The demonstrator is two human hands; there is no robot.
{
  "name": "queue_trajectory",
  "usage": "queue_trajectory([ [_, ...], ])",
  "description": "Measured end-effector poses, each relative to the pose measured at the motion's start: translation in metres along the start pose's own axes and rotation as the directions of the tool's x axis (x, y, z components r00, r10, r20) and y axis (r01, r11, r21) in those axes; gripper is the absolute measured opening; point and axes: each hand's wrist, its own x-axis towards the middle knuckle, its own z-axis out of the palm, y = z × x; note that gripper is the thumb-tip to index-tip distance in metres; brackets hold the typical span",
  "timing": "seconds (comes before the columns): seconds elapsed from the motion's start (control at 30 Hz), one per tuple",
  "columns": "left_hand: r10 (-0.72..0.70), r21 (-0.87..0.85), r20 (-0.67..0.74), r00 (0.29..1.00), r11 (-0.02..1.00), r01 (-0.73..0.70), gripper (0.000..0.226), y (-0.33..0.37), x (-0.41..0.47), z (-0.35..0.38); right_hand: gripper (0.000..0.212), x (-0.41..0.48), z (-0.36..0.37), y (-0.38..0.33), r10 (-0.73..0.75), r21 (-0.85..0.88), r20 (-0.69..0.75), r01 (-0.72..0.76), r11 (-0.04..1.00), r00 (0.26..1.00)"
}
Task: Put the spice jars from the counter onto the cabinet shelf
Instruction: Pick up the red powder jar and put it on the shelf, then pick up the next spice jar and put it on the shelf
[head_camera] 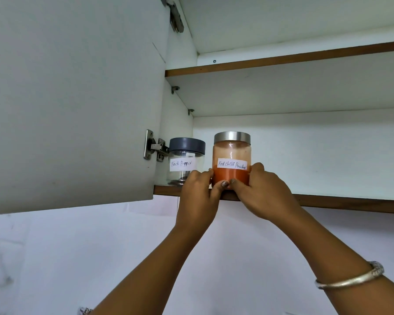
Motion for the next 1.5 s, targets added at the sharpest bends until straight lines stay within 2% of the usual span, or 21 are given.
queue_trajectory([
  [0.1, -0.020, 0.036, -0.039, 0.999, 0.999, 0.021, 0.029, -0.003, 0.000, 0.002, 0.035, -0.002, 0.005, -0.005, -0.030, -0.140, -0.033, 0.025, 0.990, 0.999],
  [0.27, -0.027, 0.088, -0.059, 0.998, 0.996, 0.032, 0.023, -0.006, 0.000, 0.005, 0.045, -0.005, 0.019, -0.010, -0.039, -0.318, -0.075, 0.013, 0.948, 0.996],
  [0.47, -0.025, 0.094, -0.030, 0.999, 0.995, 0.028, 0.029, -0.004, -0.004, 0.004, 0.050, -0.005, 0.025, -0.015, -0.019, -0.357, -0.073, -0.008, 0.934, 0.997],
  [0.6, -0.088, 0.052, -0.001, 0.996, 0.995, 0.088, 0.033, -0.002, -0.005, 0.001, 0.057, -0.006, 0.026, -0.012, -0.019, -0.348, -0.052, 0.000, 0.937, 0.998],
  [0.73, -0.124, -0.002, 0.101, 0.987, 0.992, 0.125, 0.046, 0.004, -0.013, -0.004, 0.088, -0.011, 0.032, -0.004, -0.036, -0.390, -0.030, 0.022, 0.921, 0.999],
  [0.83, -0.076, 0.084, 0.245, 0.967, 0.995, 0.057, 0.067, 0.010, -0.034, -0.008, 0.097, -0.026, 0.034, -0.002, -0.083, -0.458, -0.009, 0.070, 0.886, 0.997],
  [0.97, -0.047, 0.183, 0.415, 0.908, 0.982, -0.033, 0.084, 0.013, -0.063, -0.020, 0.099, -0.062, 0.040, -0.011, -0.127, -0.459, 0.091, 0.155, 0.875, 0.988],
  [1.23, -0.101, 0.196, 0.619, 0.779, 0.980, -0.029, 0.087, 0.011, -0.147, -0.054, 0.094, -0.164, 0.046, -0.017, -0.051, -0.336, 0.340, 0.172, 0.926, 0.939],
  [1.37, -0.113, 0.150, 0.741, 0.662, 0.989, 0.001, 0.084, 0.013, -0.222, -0.080, 0.093, -0.245, 0.054, -0.017, 0.000, -0.281, 0.517, 0.170, 0.945, 0.856],
  [1.5, -0.211, 0.181, 0.843, 0.495, 0.978, 0.107, 0.087, 0.022, -0.305, -0.104, 0.095, -0.331, 0.068, -0.007, 0.039, -0.254, 0.647, 0.167, 0.953, 0.762],
])
